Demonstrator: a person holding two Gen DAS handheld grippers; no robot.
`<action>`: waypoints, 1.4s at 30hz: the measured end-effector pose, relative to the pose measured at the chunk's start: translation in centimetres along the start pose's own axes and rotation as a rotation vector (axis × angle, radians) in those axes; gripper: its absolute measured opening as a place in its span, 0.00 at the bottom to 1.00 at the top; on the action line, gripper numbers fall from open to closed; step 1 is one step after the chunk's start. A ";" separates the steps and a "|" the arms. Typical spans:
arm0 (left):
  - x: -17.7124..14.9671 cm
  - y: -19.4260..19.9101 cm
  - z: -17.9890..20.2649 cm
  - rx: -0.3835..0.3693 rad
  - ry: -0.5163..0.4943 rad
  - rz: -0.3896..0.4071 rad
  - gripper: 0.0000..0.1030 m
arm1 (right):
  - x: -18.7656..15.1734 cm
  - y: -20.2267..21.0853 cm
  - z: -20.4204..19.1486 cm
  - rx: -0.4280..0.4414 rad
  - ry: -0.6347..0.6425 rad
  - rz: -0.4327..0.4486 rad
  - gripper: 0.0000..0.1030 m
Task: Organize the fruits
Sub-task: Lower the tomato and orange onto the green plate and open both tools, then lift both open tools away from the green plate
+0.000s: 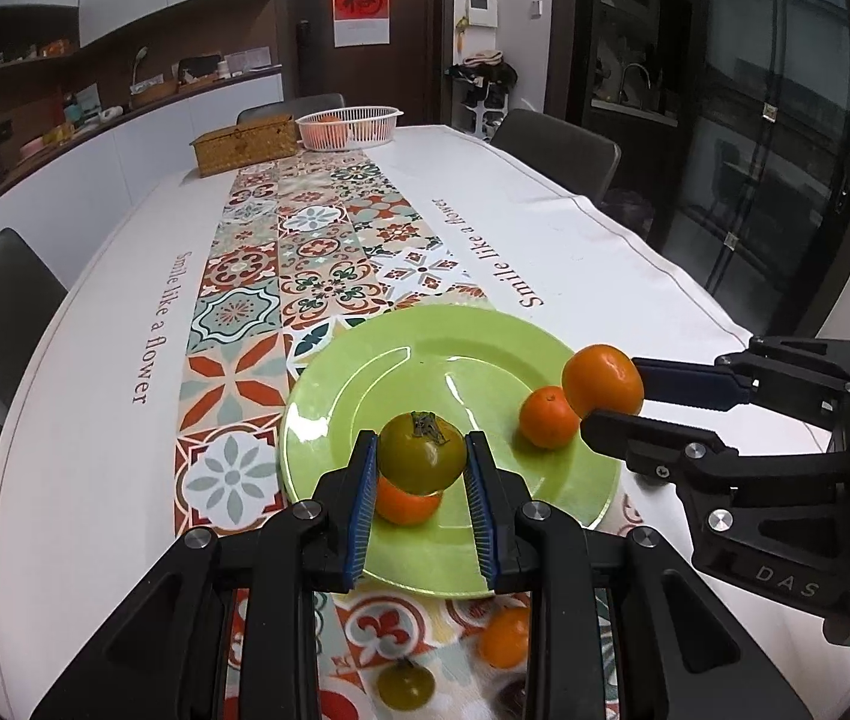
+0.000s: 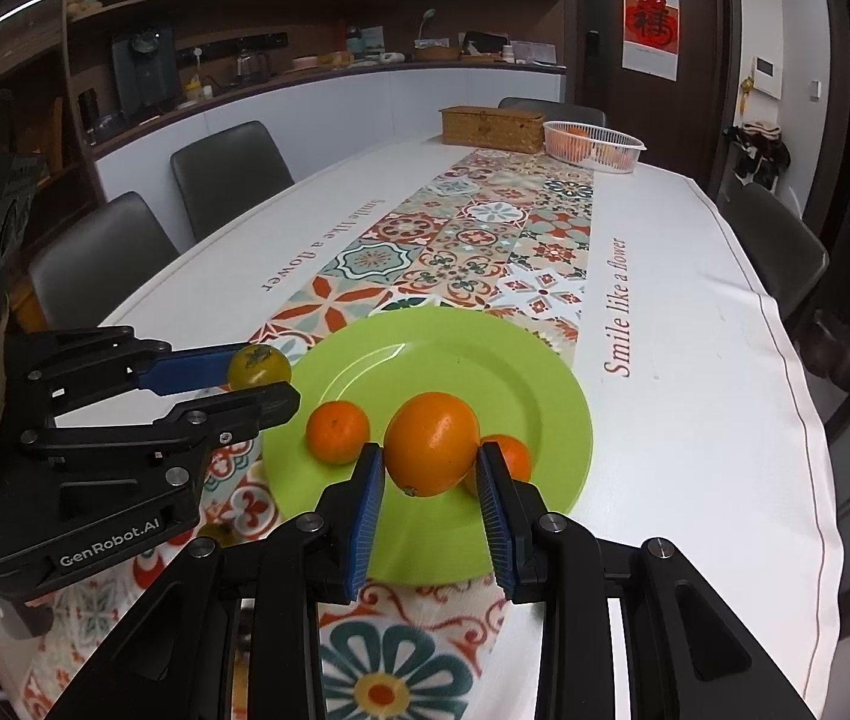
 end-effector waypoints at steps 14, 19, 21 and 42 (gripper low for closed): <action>0.4 -5.5 -1.9 -0.015 0.027 -0.080 0.28 | 0.6 -5.6 1.4 0.009 -0.024 -0.073 0.32; -0.2 -7.6 -2.1 -0.038 0.044 -0.123 0.28 | 0.4 -7.2 2.2 -0.002 -0.026 -0.103 0.32; -0.5 -8.1 -2.0 -0.041 0.042 -0.135 0.28 | 0.2 -7.8 2.5 -0.002 -0.034 -0.116 0.32; 0.6 -2.3 -1.2 0.014 0.018 -0.038 0.38 | 0.8 -3.2 1.5 0.001 -0.038 -0.029 0.33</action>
Point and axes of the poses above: each gripper's, at about its wrist camera, not at the fingertips, and y roughly against the way its jaws point, z to its right, x to its top, the point moved 8 cm from there along -y, roughly the way its jaws point, and after that the axes turned 6 degrees about z, right-handed, at the moved point
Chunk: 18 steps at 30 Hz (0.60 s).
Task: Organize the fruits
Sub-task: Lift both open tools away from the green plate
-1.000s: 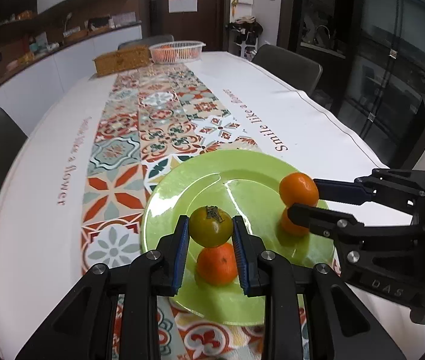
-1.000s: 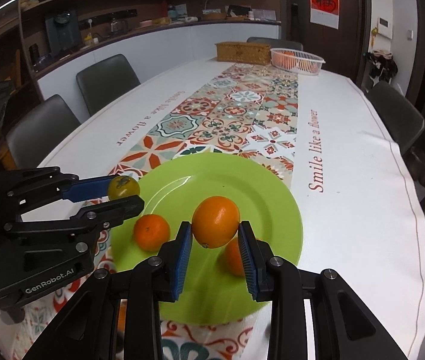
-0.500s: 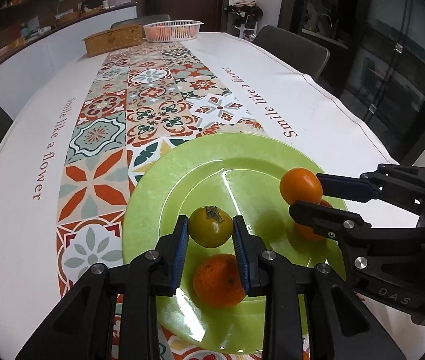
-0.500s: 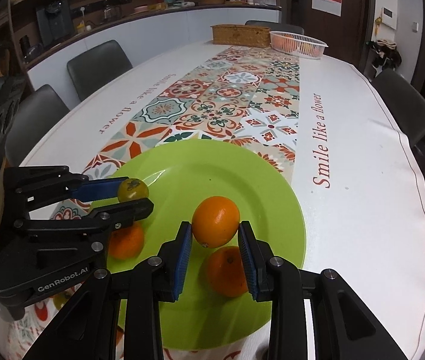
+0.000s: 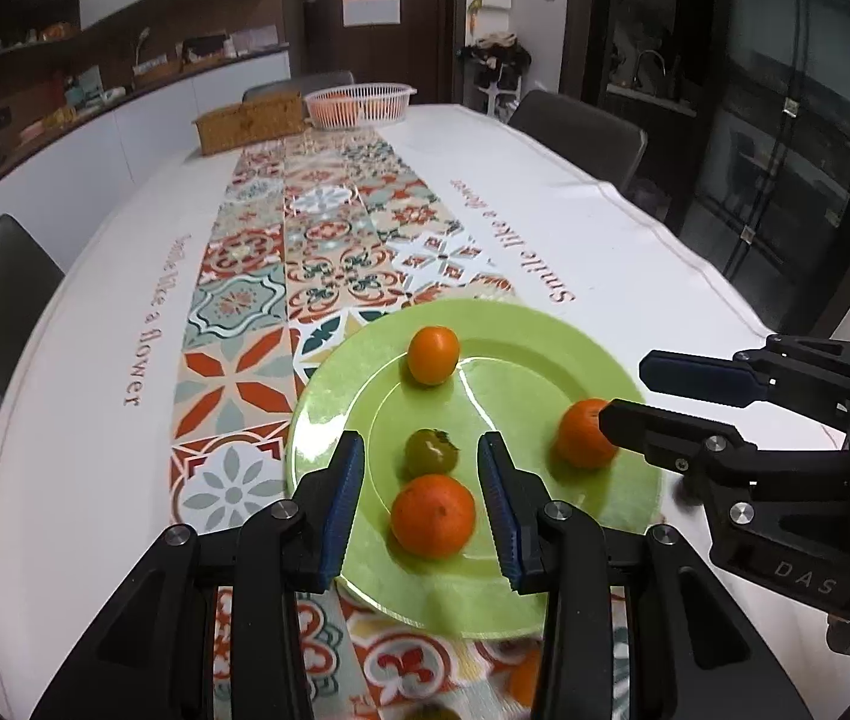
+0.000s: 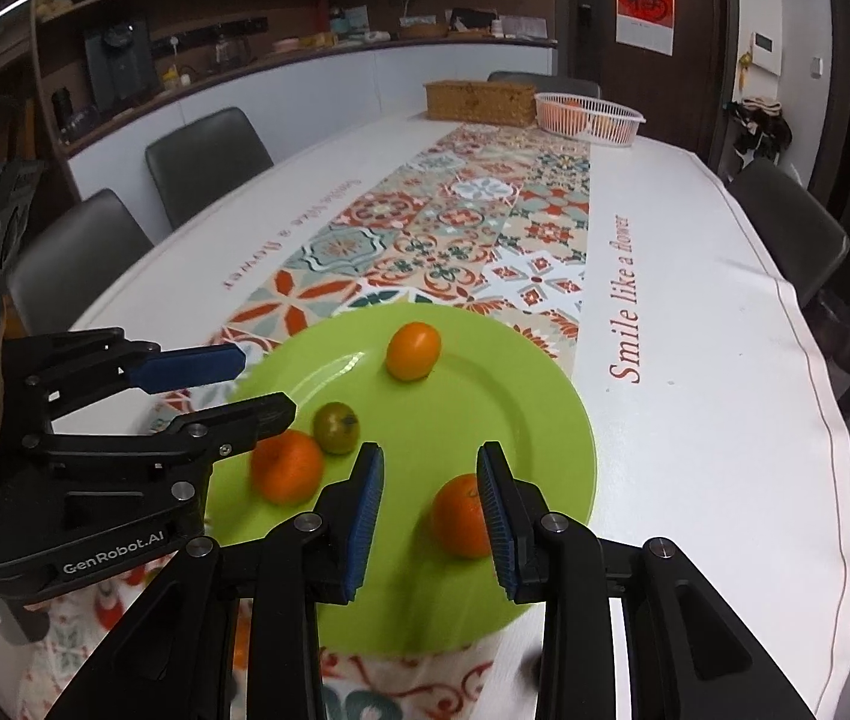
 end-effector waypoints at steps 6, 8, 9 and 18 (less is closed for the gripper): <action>0.1 3.8 0.9 0.015 -0.013 0.040 0.39 | 0.4 3.8 -1.3 0.006 0.008 0.055 0.33; 0.0 4.9 1.1 0.017 -0.007 0.052 0.41 | 0.5 5.0 -1.7 0.002 0.016 0.072 0.33; -0.1 5.5 1.1 0.017 -0.005 0.056 0.41 | 0.5 5.6 -2.0 0.001 0.022 0.080 0.33; -1.5 10.8 1.5 0.061 -0.018 0.105 0.51 | -0.5 10.1 -4.5 0.011 0.039 0.128 0.33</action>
Point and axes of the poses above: each gripper's, at about its wrist camera, not at the fingertips, and y roughly against the way its jaws point, z to its right, x to its top, the point moved 8 cm from there along -y, roughly the way its jaws point, and after that the axes turned 6 degrees about z, right-handed, at the moved point
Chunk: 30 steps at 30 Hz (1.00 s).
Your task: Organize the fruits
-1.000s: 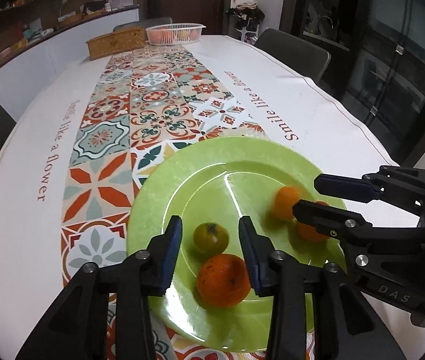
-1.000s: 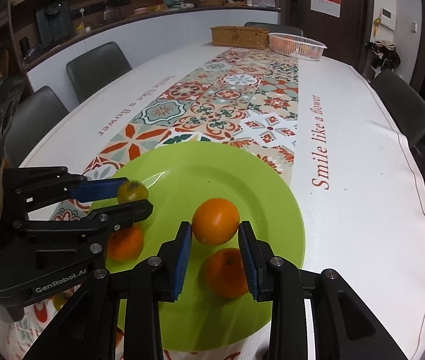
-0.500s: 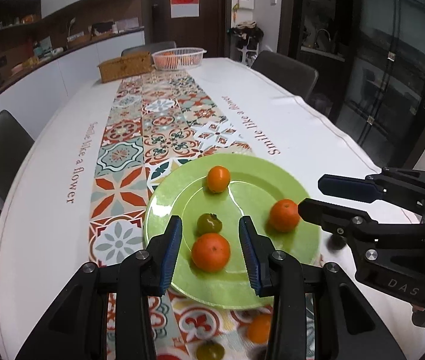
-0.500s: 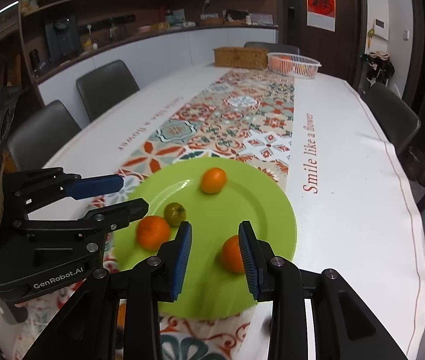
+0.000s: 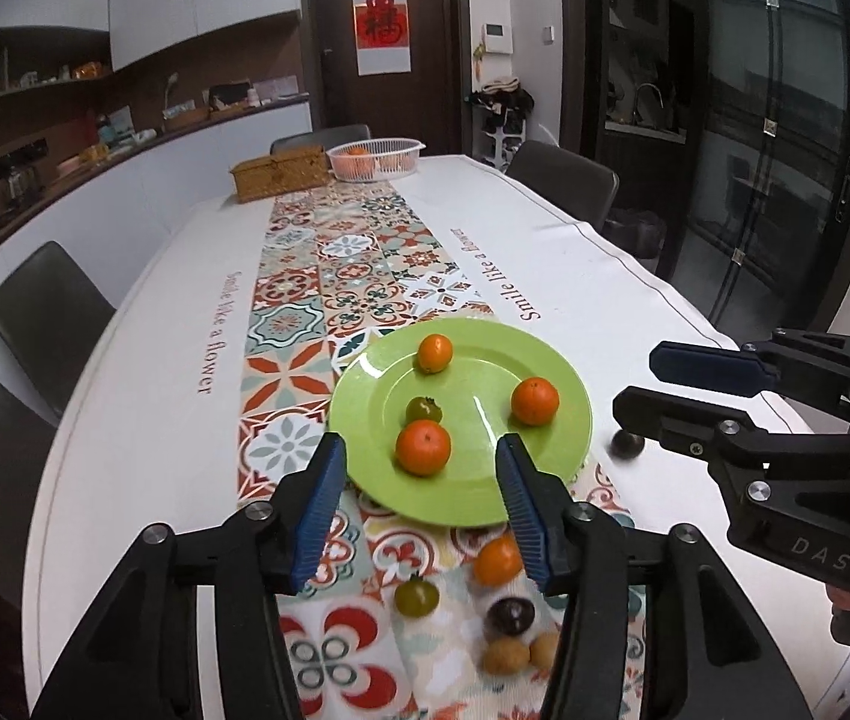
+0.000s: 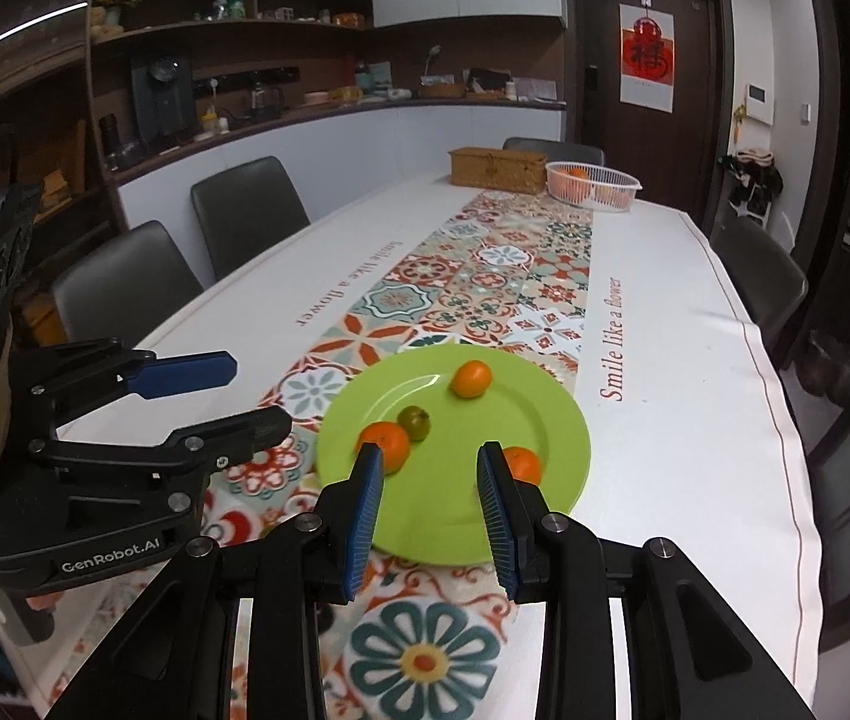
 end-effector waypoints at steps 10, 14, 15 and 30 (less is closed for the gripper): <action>-3.0 4.7 0.3 0.015 0.002 0.023 0.60 | -1.9 3.5 -2.8 0.013 0.026 0.008 0.35; -4.4 5.9 0.4 0.022 -0.012 0.024 0.61 | -3.0 4.5 -3.8 0.014 0.037 0.004 0.36; -4.6 6.1 0.4 0.022 -0.014 0.025 0.62 | -3.4 4.8 -4.1 0.012 0.041 0.002 0.36; -8.7 8.3 1.4 -0.001 -0.083 0.050 0.71 | -7.6 6.8 -6.3 -0.002 0.086 0.005 0.44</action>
Point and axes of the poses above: each gripper's, at about its wrist camera, not at the fingertips, and y roughly against the way its jaws point, z to its right, x to its top, the point moved 8 cm from there along -y, roughly the way its jaws point, and after that the axes turned 6 degrees about z, right-handed, at the moved point
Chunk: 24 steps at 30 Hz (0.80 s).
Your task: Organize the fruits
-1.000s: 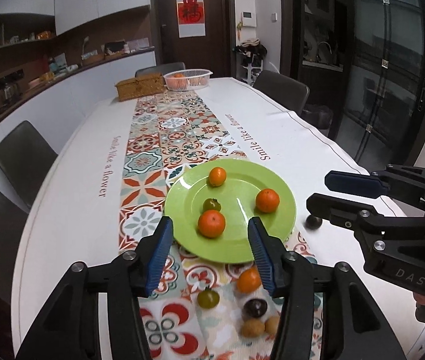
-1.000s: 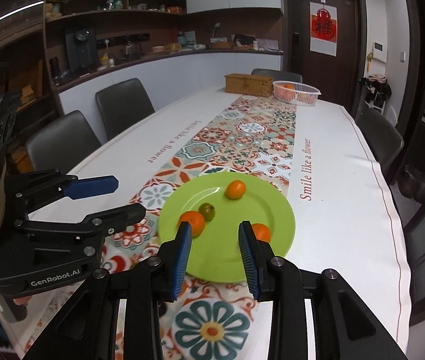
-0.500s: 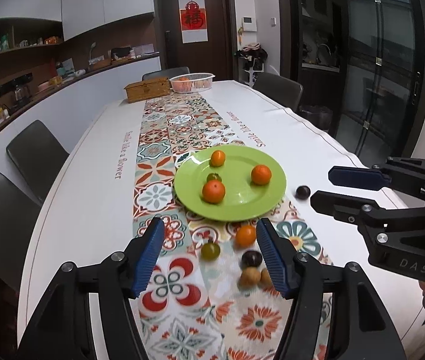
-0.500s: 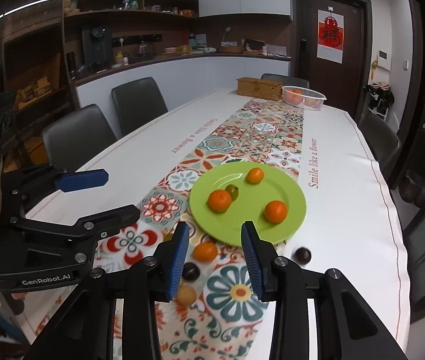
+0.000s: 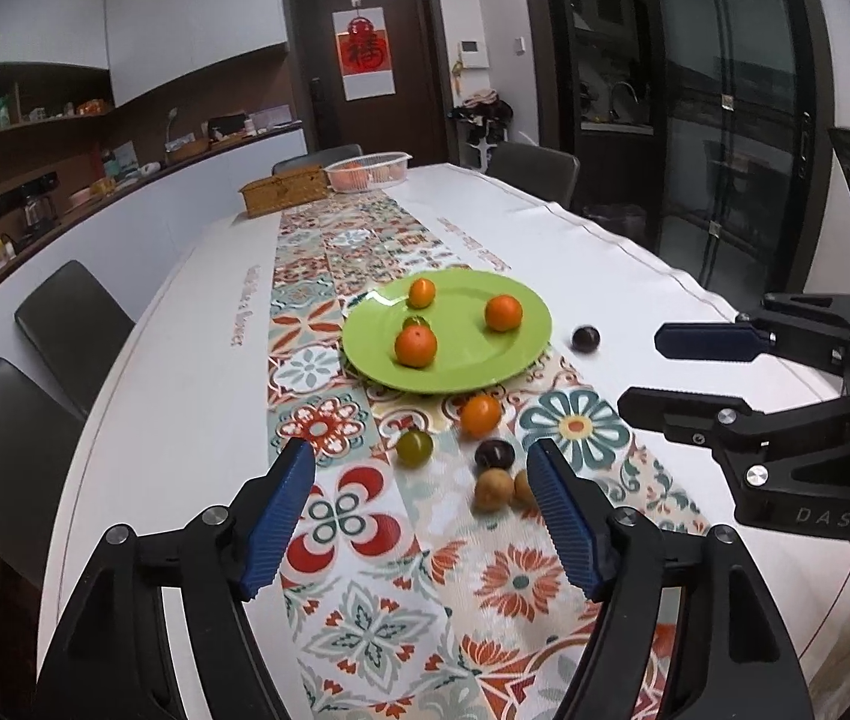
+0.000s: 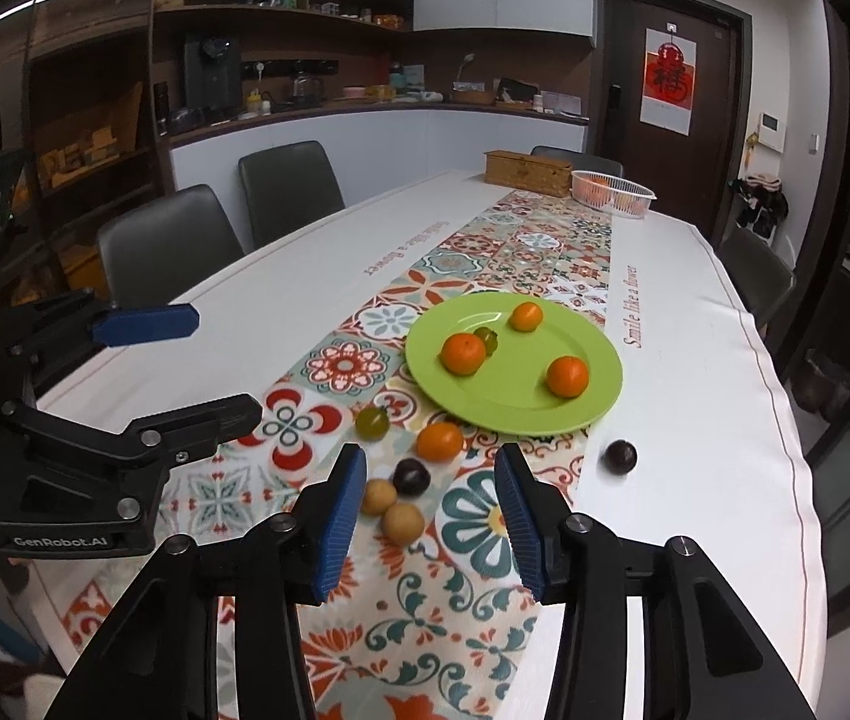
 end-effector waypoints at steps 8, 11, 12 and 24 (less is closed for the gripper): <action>-1.7 -1.3 1.2 -0.061 -0.063 -0.016 0.70 | -2.1 -0.9 -0.2 0.006 0.023 -0.028 0.44; -2.0 -1.7 1.5 -0.068 -0.114 -0.001 0.70 | -2.6 -1.1 -0.5 0.011 0.051 -0.031 0.44; -2.2 -1.8 1.6 -0.074 -0.126 0.001 0.70 | -2.8 -1.2 -0.6 0.011 0.066 -0.031 0.44; -4.0 -4.2 2.7 -0.179 -0.217 -0.024 0.53 | -4.5 -3.6 -1.2 0.014 0.150 -0.057 0.44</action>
Point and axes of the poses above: each gripper's, at about its wrist camera, not at the fingertips, and y roughly against the way its jaws point, z to its right, x to its top, the point moved 8 cm from there along -y, roughly the way its jaws point, and after that the axes turned 6 degrees about z, right-handed, at the moved point
